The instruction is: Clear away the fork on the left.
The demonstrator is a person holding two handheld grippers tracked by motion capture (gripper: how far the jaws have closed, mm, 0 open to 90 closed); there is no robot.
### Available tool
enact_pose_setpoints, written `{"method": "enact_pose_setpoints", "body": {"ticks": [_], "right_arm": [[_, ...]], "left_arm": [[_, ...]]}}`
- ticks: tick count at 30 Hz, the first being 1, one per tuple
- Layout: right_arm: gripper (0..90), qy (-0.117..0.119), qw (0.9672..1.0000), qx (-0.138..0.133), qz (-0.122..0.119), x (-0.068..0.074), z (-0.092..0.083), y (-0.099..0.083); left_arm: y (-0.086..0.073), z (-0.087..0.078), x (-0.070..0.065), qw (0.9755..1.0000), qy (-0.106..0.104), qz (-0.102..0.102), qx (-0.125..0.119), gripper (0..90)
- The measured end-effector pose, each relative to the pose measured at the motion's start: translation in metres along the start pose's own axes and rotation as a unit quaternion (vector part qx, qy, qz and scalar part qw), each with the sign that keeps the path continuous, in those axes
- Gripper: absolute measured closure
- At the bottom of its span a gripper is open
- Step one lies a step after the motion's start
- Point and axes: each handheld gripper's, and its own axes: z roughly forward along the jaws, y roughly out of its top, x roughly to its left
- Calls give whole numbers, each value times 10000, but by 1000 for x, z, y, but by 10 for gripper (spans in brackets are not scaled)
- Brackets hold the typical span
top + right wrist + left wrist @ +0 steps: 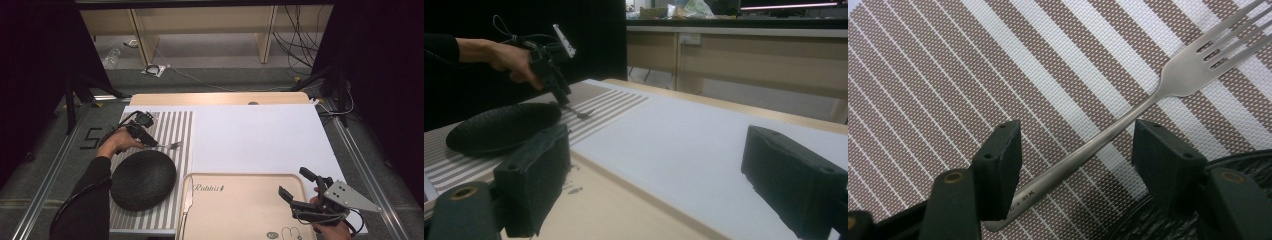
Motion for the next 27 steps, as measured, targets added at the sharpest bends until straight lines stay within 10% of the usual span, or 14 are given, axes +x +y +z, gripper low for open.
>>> {"method": "enact_pose_setpoints", "body": {"ticks": [27], "right_arm": [[131,3,10000,5,-31,-1,0,0]], "left_arm": [[1,16,-3,9988,-188,216,400,526]]}}
